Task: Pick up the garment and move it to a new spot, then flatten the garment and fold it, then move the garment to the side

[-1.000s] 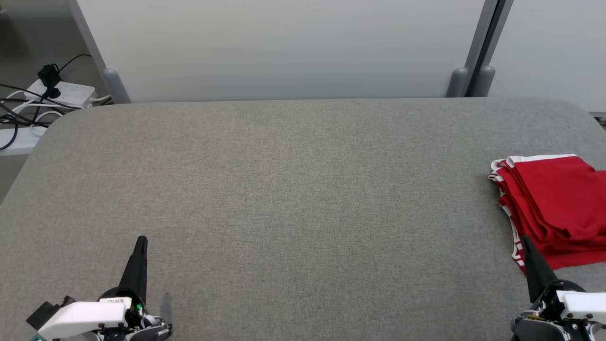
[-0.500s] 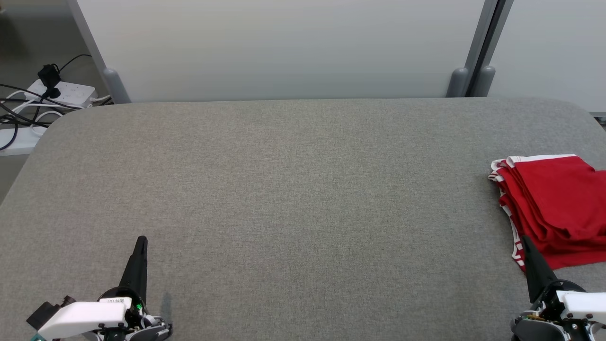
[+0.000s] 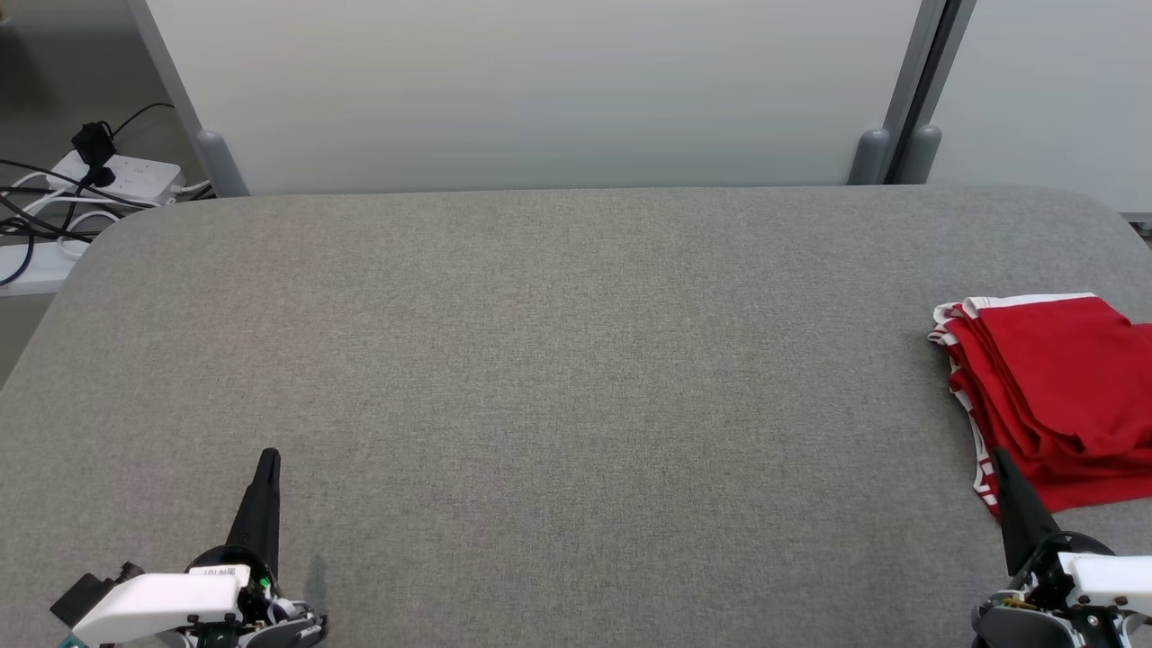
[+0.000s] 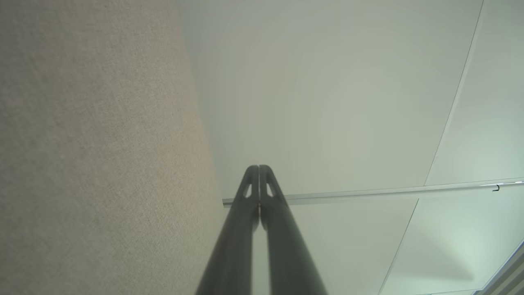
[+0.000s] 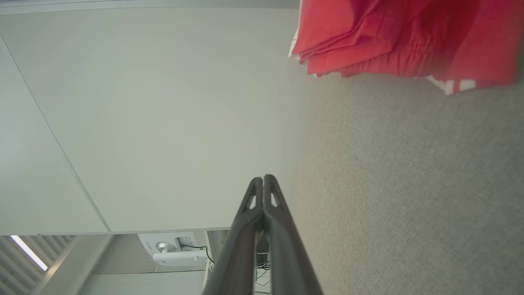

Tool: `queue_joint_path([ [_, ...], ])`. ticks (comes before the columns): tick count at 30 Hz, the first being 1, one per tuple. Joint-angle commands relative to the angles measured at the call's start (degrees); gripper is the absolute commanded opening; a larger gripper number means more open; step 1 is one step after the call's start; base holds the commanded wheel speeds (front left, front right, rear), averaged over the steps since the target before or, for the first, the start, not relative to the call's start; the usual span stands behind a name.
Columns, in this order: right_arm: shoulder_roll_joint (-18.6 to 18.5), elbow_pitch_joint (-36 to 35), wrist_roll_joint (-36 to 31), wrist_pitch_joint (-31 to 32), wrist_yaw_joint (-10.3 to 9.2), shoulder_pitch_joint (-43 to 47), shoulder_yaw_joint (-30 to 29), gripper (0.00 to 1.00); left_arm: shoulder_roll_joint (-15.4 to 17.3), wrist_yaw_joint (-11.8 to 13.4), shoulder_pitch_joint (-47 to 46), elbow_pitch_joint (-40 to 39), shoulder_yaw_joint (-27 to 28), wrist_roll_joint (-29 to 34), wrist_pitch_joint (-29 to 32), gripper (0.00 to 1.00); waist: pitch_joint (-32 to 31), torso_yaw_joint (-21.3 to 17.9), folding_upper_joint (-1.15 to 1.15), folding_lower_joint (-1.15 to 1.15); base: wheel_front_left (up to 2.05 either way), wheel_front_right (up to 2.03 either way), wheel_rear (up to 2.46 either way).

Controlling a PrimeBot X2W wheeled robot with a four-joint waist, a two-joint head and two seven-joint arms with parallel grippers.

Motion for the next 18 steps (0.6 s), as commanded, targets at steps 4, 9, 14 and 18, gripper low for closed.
queue_joint_path([
  [4,-0.7,-1.52,-0.29,0.52,0.01,-2.55,0.92,0.0,0.48,-0.45,-3.31,-1.29,1.93,-0.21,0.35,0.0,0.0,0.0,0.0,0.0,0.0,0.0,0.0],
  [9,-0.68,-1.51,-0.32,0.55,0.01,-2.56,0.89,0.0,0.48,-0.45,-3.31,-1.29,1.94,-0.2,0.36,0.0,0.0,0.0,0.0,0.0,0.0,0.0,0.0],
  [14,-0.65,-1.51,-0.35,0.58,0.01,-2.56,0.85,0.0,0.47,-0.45,-3.31,-1.29,1.95,-0.2,0.37,0.0,0.0,0.0,0.0,0.0,0.0,0.0,0.0],
  [18,-0.64,-1.51,-0.37,0.6,0.01,-2.56,0.82,0.0,0.47,-0.45,-3.31,-1.29,1.95,-0.19,0.37,0.0,0.0,0.0,0.0,0.0,0.0,0.0,0.0],
])
